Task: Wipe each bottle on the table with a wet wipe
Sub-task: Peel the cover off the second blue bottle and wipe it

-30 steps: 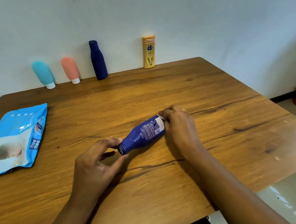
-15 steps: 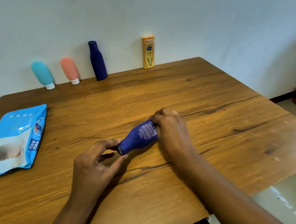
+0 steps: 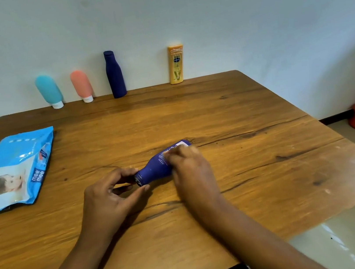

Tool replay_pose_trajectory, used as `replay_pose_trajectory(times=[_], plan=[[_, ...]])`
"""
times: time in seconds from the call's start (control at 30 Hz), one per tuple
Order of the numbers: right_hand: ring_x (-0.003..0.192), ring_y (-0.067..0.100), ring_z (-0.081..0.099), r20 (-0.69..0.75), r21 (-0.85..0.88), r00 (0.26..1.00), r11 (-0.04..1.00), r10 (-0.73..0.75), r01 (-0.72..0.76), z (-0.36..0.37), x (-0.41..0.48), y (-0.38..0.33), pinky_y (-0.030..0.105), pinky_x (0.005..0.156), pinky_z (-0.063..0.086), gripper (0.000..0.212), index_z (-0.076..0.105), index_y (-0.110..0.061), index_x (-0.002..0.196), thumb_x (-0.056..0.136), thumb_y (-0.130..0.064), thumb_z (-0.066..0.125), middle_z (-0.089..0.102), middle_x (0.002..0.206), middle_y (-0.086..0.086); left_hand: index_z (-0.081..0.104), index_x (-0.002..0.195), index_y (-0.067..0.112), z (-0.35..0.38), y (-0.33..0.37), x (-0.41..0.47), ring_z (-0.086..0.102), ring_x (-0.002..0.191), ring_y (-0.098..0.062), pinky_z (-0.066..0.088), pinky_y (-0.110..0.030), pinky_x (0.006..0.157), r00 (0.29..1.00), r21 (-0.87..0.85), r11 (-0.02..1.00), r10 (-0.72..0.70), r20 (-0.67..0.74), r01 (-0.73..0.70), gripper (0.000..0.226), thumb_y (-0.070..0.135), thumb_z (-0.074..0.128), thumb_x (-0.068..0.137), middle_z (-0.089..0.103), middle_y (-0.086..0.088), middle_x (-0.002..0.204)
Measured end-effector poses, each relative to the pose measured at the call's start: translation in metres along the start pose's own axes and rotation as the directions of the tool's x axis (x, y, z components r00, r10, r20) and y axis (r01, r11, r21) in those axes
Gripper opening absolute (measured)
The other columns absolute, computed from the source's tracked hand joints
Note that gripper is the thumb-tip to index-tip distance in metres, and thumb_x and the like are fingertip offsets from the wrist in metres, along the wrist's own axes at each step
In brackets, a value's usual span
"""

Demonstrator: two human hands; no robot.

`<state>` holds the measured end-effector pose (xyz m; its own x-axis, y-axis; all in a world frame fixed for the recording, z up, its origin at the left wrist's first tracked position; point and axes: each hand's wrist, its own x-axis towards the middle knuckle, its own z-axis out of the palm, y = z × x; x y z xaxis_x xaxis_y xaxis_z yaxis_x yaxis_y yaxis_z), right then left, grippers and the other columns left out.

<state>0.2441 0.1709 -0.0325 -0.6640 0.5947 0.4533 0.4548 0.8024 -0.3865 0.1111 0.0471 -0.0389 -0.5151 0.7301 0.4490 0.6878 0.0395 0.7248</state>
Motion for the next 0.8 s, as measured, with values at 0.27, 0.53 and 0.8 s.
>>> replay_pose_trajectory(times=[0.27, 0.53, 0.8], plan=[[0.092, 0.025, 0.055, 0.033, -0.004, 0.999, 1.0, -0.008, 0.008, -0.001, -0.002, 0.015, 0.032, 0.073, 0.051, 0.033, 0.065, -0.007, 0.113, 0.08, -0.002, 0.064, 0.061, 0.105, 0.01, 0.066, 0.095, 0.029, 0.0, 0.0, 0.0, 0.061, 0.095, 0.005, 0.048, -0.006, 0.078, 0.999, -0.012, 0.999, -0.048, 0.012, 0.049, 0.044, 0.015, 0.088, 0.06, 0.069, 0.018, 0.091], [0.091, 0.022, 0.054, 0.055, 0.042, 0.985, 0.986, -0.164, 0.162, -0.001, -0.009, -0.022, 0.031, 0.065, 0.052, 0.029, 0.065, -0.006, 0.111, 0.082, -0.007, 0.066, 0.06, 0.104, 0.01, 0.069, 0.093, 0.023, 0.0, 0.001, 0.002, 0.062, 0.089, 0.004, 0.048, -0.007, 0.074, 0.994, -0.021, 0.994, -0.106, 0.009, 0.106, 0.038, 0.01, 0.085, 0.061, 0.07, 0.016, 0.09], [0.109, 0.015, 0.043, 0.076, -0.064, 0.997, 0.998, 0.012, -0.007, -0.013, 0.017, 0.016, 0.03, 0.089, 0.046, 0.039, 0.054, -0.016, 0.125, 0.087, -0.014, 0.06, 0.051, 0.121, 0.003, 0.064, 0.1, 0.024, 0.001, 0.009, -0.001, 0.06, 0.095, 0.001, 0.047, -0.019, 0.08, 1.0, 0.096, 0.995, -0.017, 0.026, 0.014, 0.042, 0.014, 0.084, 0.065, 0.062, 0.019, 0.097]])
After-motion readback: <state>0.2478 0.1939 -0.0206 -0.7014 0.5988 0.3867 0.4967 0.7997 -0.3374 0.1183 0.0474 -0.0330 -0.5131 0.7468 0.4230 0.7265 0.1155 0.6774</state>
